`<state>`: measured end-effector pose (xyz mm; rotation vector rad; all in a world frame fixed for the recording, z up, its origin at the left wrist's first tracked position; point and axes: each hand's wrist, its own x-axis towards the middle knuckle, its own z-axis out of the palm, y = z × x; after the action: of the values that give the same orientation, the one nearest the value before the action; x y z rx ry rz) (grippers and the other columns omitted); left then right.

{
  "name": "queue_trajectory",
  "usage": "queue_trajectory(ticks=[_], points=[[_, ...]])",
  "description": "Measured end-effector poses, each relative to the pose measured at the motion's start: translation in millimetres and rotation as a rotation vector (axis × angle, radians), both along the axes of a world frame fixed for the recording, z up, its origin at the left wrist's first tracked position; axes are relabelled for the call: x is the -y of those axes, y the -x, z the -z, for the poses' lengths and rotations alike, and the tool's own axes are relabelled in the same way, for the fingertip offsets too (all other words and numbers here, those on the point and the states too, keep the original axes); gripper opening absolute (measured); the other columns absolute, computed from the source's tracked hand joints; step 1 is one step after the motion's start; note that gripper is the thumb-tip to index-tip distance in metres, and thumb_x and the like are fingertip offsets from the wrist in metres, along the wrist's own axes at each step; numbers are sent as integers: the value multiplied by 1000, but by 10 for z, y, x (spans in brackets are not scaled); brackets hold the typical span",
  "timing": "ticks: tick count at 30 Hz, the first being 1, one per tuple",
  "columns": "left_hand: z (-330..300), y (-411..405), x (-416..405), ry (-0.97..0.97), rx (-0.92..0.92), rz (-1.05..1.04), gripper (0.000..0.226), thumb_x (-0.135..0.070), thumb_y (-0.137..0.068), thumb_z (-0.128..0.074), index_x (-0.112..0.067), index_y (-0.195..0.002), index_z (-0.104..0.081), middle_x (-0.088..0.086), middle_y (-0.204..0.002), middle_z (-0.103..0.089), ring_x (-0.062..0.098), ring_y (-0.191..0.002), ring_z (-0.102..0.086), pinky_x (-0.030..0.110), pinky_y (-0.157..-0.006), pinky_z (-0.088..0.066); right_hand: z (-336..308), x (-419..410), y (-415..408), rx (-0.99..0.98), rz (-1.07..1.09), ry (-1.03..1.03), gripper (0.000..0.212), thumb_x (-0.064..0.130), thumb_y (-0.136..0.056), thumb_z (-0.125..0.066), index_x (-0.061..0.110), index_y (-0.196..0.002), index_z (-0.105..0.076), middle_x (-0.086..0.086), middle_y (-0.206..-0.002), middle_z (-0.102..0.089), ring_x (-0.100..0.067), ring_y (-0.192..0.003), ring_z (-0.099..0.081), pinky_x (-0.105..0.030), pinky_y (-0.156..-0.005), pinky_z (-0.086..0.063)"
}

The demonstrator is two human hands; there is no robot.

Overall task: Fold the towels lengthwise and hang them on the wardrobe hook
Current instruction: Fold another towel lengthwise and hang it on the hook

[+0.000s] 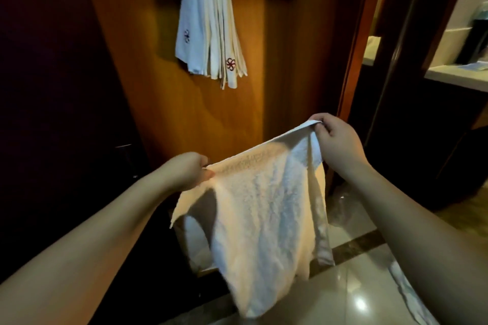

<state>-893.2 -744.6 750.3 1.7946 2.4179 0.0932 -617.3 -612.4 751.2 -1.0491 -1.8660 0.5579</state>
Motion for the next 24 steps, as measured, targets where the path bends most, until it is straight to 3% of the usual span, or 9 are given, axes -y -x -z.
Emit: queue_trajectory(ticks=[2,6,10,12,15,18,21,24], points=[[77,229,190,31,-90,-28,26,-34,-98,-53,-11,-100,-65,4,-94,-63,22,-86,-58,31,-66,-40,-21,48,107,-11,43,-2,26,18,-98,-44,25,-104,-68,9,-97,-66,-10,-91,-59,-28,-71,-42],[209,679,471,-26,23,-114,19,-29,-95,-58,-15,-103,-68,0,-94,-63,18,-88,-60,37,-78,-53,-72,101,209,-16,116,31,28,18,-98,-44,24,-107,-70,7,-100,-67,-13,-95,-58,-28,-77,-41],[281,936,631,-127,53,-125,22,-32,-97,-56,-13,-101,-67,1,-100,-57,20,-94,-58,34,-81,-49,-63,99,262,9,145,66,26,22,-97,-46,30,-102,-70,10,-98,-67,-11,-95,-59,-26,-78,-40],[327,994,695,-250,326,-184,17,-24,-95,-57,-11,-93,-67,6,-94,-62,24,-89,-61,39,-80,-48,-52,86,266,29,167,66,27,25,-97,-46,30,-104,-71,10,-99,-67,-13,-98,-60,-28,-80,-42],[430,1048,735,-540,976,-301,13,-8,-91,-55,-7,-82,-63,9,-81,-61,27,-82,-56,38,-75,-42,-34,70,249,68,196,93,29,29,-99,-45,27,-111,-72,5,-105,-67,-19,-108,-60,-31,-84,-43],[519,986,706,-781,1431,-357,15,-6,-94,-50,-9,-88,-64,8,-81,-65,22,-77,-62,33,-69,-46,45,49,255,215,162,114,32,29,-101,-44,23,-115,-72,0,-112,-69,-20,-105,-59,-30,-82,-38],[555,878,653,-894,1687,-431,16,-15,-99,-53,-9,-102,-67,9,-93,-73,21,-83,-71,34,-75,-56,77,36,260,383,106,213,31,29,-98,-46,20,-110,-73,-2,-104,-70,-18,-90,-59,-32,-75,-42],[528,723,617,-920,1707,-480,18,-18,-101,-52,-9,-105,-67,8,-93,-75,19,-81,-73,36,-75,-57,22,136,321,411,-14,354,21,27,-93,-54,20,-100,-73,-5,-89,-72,-25,-79,-67,-31,-66,-47]])
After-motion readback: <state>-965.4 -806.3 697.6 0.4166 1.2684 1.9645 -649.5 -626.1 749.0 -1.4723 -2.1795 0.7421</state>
